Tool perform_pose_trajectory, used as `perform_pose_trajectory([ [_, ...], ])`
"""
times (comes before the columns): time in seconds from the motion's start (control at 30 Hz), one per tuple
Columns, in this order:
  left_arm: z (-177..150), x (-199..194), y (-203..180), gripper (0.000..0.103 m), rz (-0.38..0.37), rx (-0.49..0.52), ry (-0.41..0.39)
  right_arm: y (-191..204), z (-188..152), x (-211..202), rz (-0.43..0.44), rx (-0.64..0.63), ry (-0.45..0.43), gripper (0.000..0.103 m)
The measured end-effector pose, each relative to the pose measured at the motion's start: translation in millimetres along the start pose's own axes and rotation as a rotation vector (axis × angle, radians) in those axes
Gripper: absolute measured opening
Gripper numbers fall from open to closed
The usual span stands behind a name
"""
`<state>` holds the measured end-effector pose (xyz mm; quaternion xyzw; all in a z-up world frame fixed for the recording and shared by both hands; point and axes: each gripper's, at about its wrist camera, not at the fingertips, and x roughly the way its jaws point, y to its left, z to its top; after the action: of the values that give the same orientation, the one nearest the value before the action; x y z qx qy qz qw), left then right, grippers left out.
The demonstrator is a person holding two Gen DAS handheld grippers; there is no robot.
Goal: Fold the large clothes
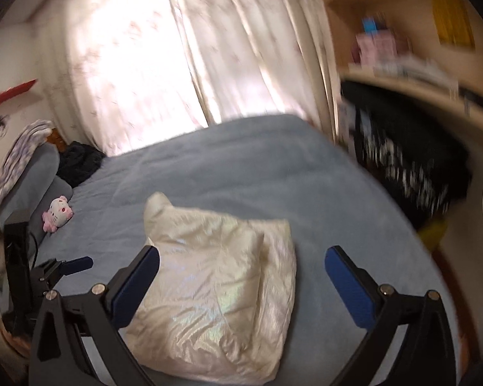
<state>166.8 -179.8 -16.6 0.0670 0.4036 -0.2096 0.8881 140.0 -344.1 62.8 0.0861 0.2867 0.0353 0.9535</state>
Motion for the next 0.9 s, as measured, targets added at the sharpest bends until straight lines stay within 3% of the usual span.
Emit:
perform_pose_trajectory([
  [0.03,-3.1,-1.4,-0.6,0.102,-0.004,0.008,0.003,3.3,0.2,-2.2,0.008,-0.015,0.004,0.103],
  [0.1,-9.4,-3.2,-1.7,0.102,-0.005,0.018,0.008,6.4,-0.3,3.8,0.023,-0.039,0.094,0.103],
  [0.23,-20.2,3.9,4.9,0.102,0.017,0.012,0.016,-4.5,-10.9,21.7,0.036,0.002,0.211,0.103],
  [0.37,-31.3,29.1,27.9,0.102,0.008,-0.058,0.082,-15.4,-24.0,34.8,0.005,0.023,0.241,0.103],
  [0.5,-45.4,64.2,61.0,0.102,-0.085,-0.186,0.193,-30.6,-37.9,61.3,0.053,0.077,0.307,0.103],
  [0.63,-60.8,95.1,90.0,0.102,-0.240,-0.312,0.264,-50.4,-57.8,98.9,0.139,0.183,0.420,0.103],
  [0.77,-72.9,118.2,99.6,0.102,-0.342,-0.354,0.312,-63.9,-76.7,125.8,0.209,0.273,0.465,0.103],
  [0.9,-81.3,127.8,101.7,0.102,-0.380,-0.347,0.308,-67.7,-89.1,147.0,0.240,0.330,0.498,0.103],
])
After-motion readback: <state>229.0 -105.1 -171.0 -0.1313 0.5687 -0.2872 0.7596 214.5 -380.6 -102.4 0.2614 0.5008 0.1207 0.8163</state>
